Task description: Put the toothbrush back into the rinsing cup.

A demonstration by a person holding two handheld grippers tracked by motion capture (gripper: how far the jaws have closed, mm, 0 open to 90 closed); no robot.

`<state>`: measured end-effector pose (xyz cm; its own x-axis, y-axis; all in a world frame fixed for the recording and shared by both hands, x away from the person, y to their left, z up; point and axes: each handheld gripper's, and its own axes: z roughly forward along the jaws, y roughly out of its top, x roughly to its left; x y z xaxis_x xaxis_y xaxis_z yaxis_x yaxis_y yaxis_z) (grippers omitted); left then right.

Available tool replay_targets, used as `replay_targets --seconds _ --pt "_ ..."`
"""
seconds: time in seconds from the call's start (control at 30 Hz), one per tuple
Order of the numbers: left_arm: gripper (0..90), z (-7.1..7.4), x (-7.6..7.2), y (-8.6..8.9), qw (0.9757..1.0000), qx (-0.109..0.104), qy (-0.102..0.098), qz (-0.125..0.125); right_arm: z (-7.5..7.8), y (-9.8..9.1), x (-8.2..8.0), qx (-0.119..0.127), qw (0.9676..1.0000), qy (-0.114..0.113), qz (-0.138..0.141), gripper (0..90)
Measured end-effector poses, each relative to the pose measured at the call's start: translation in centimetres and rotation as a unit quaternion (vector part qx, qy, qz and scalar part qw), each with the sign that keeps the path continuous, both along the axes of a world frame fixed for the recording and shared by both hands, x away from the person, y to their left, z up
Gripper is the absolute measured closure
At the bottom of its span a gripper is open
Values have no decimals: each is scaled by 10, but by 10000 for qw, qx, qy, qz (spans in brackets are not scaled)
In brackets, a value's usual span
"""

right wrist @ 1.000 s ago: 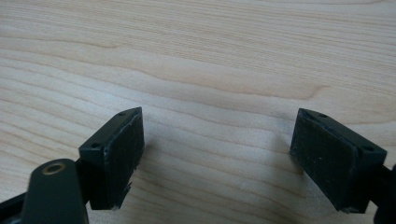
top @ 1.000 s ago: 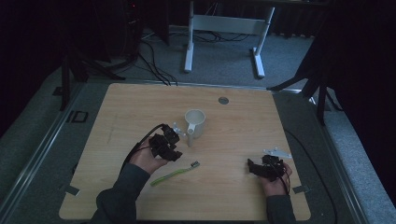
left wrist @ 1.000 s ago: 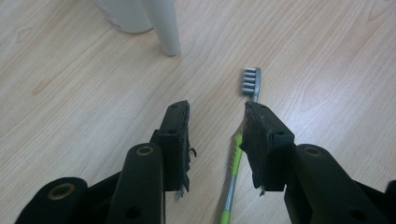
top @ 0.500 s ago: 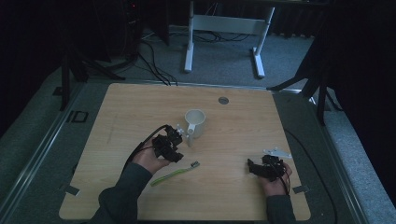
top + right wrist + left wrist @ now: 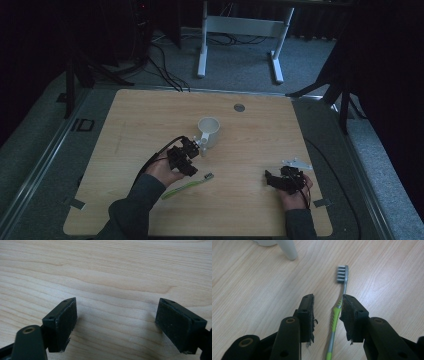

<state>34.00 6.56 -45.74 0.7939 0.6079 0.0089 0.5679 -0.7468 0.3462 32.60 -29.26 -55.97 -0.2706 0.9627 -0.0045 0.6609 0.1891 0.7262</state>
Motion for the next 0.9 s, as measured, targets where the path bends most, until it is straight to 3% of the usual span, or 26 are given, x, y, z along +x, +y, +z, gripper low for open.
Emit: replay_targets --seconds 0.9 --pt "644 -19 3 -12 9975 470 413 -321 0 0 0 -4 10000 -3 7 172"
